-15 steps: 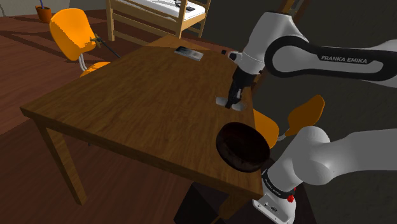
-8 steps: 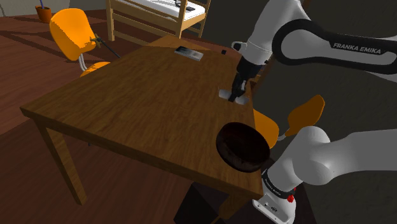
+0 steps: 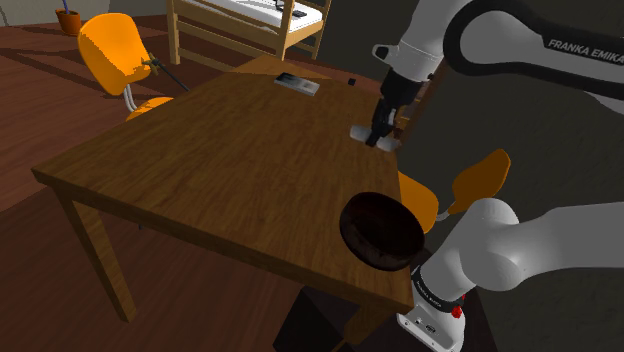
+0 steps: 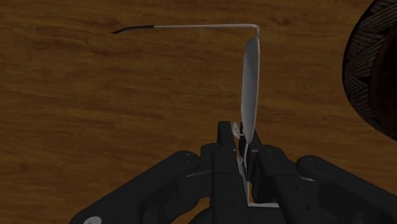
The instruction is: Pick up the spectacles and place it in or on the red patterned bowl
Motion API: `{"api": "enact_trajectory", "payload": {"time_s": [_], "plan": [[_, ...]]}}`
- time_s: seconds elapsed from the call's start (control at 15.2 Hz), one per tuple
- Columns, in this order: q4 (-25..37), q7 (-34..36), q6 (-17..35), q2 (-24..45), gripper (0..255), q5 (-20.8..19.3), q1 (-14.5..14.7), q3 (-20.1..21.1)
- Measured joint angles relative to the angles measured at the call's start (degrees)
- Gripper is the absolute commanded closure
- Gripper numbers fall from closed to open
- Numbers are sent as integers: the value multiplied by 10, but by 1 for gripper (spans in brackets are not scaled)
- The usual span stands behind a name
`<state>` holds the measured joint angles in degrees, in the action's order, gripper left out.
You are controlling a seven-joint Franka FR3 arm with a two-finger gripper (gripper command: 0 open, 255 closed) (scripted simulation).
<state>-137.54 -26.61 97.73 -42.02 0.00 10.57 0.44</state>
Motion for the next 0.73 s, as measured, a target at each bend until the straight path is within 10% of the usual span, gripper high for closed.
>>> {"api": "enact_trajectory", "payload": {"time_s": [0.73], "plan": [[-9,81,-65,-76,255,54,34,74]]}}
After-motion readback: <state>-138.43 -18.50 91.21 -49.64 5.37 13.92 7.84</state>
